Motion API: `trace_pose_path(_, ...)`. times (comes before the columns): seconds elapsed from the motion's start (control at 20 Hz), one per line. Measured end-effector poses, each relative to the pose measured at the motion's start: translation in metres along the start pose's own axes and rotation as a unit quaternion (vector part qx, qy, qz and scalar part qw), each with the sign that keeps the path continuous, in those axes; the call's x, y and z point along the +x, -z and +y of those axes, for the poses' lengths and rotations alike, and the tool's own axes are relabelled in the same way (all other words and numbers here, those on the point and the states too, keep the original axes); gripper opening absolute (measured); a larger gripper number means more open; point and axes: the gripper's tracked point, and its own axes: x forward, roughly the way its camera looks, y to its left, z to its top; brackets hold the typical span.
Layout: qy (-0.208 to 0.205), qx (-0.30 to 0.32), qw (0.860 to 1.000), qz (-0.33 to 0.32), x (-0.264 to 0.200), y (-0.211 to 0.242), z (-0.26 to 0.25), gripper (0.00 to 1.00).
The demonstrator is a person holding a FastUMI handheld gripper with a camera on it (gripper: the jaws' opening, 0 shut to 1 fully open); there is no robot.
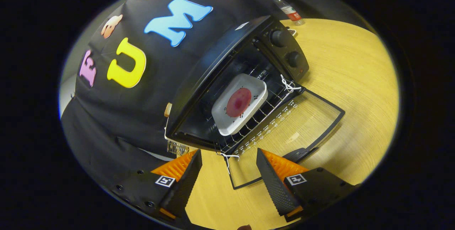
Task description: Open the toaster oven, put the food inside, and close the toaster oven door.
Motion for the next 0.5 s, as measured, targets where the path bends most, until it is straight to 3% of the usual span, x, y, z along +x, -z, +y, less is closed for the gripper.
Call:
trace_pose_path(0.2, 0.004, -0.090, 0.996, 0.018, -0.011, 0.015, -0.012, 0.97)
trace_pose_path(0.5, 0.054, -0.207, 0.975, 0.051, -0.023, 0.027, -0.049, 0.98)
